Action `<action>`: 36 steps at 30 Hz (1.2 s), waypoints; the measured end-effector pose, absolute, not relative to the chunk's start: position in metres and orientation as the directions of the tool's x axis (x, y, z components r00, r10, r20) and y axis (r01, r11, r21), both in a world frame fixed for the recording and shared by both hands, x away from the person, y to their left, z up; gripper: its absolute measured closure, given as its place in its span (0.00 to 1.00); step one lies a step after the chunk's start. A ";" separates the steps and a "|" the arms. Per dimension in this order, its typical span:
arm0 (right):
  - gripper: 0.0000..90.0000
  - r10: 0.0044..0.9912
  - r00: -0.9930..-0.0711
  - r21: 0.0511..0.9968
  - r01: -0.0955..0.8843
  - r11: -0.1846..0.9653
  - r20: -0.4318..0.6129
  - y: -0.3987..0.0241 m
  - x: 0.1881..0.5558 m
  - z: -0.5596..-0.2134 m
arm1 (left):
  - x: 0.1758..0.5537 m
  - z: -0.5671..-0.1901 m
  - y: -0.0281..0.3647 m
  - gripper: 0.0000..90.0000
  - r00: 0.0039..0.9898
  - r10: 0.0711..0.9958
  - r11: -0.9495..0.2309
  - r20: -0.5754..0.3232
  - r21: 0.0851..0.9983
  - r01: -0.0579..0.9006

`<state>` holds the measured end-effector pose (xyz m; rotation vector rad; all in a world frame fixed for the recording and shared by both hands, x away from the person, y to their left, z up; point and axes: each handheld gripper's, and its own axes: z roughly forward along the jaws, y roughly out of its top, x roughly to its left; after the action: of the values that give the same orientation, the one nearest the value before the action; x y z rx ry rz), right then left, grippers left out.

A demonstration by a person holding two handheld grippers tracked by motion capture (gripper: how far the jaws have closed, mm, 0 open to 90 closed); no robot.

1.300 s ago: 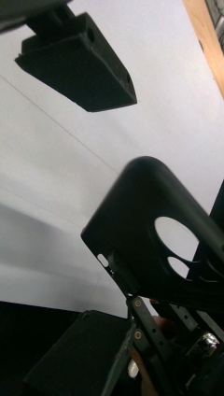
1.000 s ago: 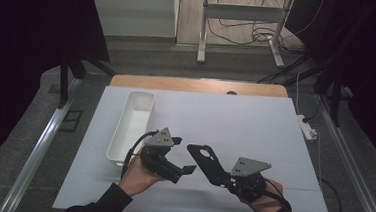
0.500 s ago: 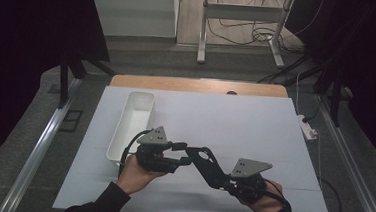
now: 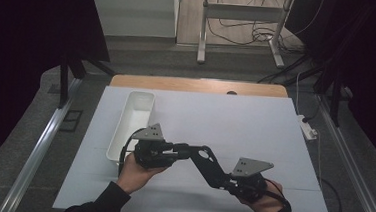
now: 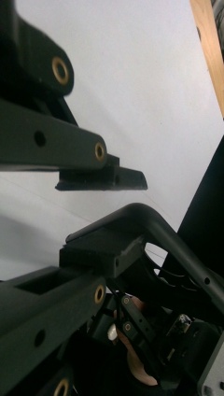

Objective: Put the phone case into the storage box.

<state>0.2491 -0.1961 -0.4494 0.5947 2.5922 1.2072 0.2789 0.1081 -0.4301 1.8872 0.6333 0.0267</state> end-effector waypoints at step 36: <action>0.70 0.460 -0.887 0.760 0.275 0.588 -0.034 -0.189 0.251 -0.455 | 0.279 -0.424 0.102 0.93 0.864 0.396 -0.253 -0.311 0.867 0.429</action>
<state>0.2509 -0.1888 -0.4549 0.6096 2.5909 1.1825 0.2788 0.1019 -0.4241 1.8709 0.6163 -0.0346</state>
